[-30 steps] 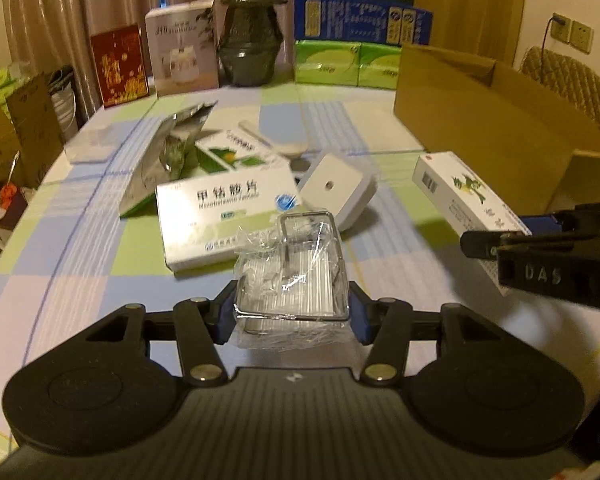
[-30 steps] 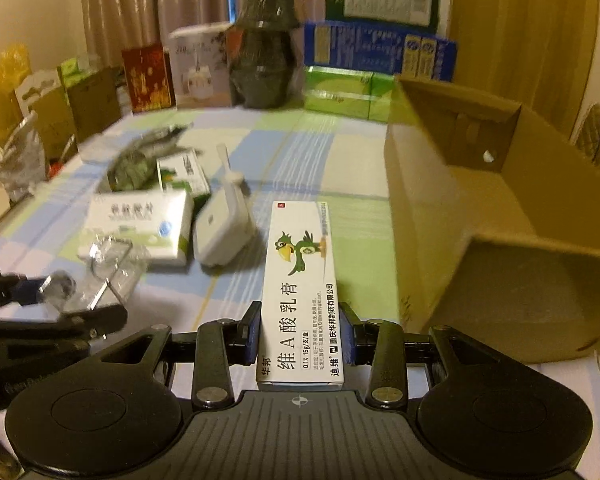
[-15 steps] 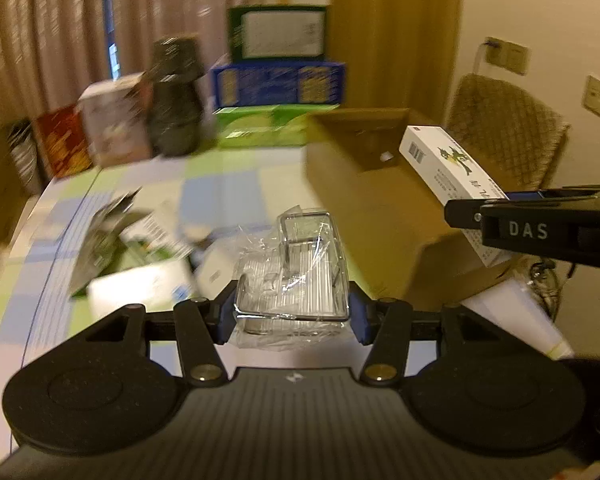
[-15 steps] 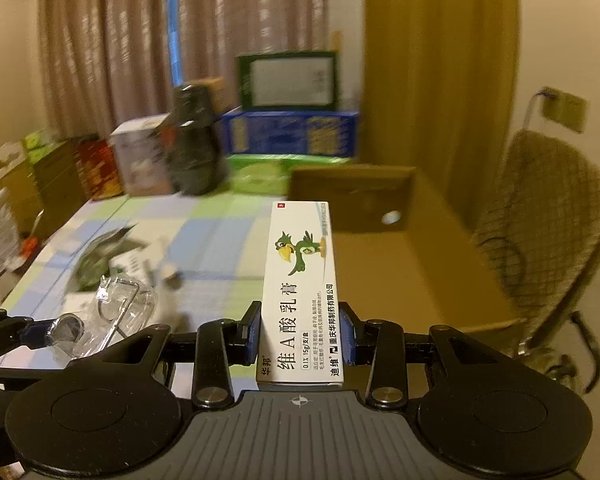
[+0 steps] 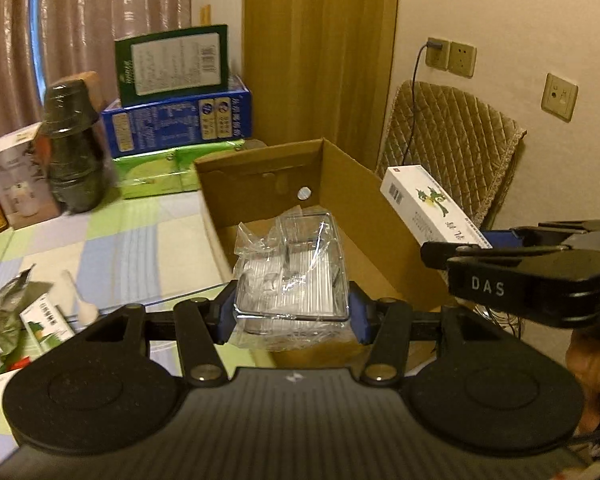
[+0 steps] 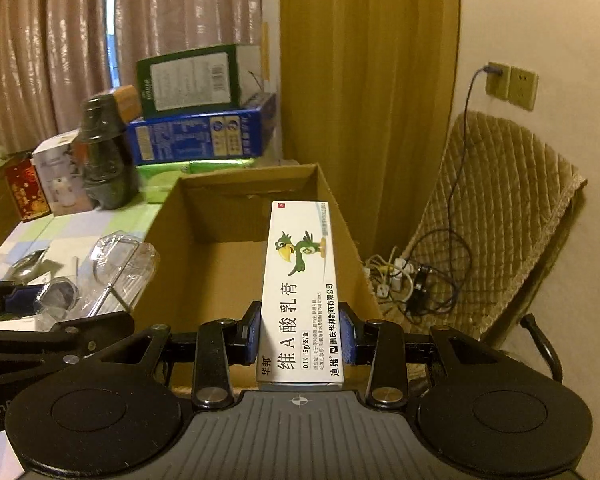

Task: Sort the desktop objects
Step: 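Carry both items to the cardboard box while the left gripper lowers the tray inside and opens, then open the right gripper to drop the cream box into the cardboard box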

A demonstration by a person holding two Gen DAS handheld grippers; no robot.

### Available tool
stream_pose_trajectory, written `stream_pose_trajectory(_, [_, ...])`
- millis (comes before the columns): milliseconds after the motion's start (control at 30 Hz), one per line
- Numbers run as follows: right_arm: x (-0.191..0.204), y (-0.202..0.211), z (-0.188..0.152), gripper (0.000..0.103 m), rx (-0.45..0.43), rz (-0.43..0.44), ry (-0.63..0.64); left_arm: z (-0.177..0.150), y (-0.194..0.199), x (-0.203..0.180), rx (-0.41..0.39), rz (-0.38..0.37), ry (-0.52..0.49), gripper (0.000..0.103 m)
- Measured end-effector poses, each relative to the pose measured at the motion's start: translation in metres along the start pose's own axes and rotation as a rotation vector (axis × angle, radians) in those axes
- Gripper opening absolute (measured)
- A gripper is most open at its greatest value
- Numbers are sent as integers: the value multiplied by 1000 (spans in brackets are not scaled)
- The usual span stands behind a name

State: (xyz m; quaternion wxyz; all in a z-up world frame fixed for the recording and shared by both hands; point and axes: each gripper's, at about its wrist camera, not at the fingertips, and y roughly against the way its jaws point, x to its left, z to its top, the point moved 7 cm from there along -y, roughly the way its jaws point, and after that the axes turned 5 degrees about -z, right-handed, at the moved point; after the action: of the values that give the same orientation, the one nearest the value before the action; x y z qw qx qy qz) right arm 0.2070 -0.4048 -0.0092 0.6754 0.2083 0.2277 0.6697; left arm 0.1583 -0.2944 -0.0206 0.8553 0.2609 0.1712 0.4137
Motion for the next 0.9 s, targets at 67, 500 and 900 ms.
stream_pose_trajectory(67, [-4,-8,0,35,10,-1,-10,3,-9,-3,3,-6,-13,49])
stream_pose_trajectory(500, [-4,-37,-2,35,45,12,-28,4,-42,5,12,4,-25,58])
stream_pose_trajectory(900, [-2,-37,7,49,3,39,-83,2,2,27,-77,33,3,57])
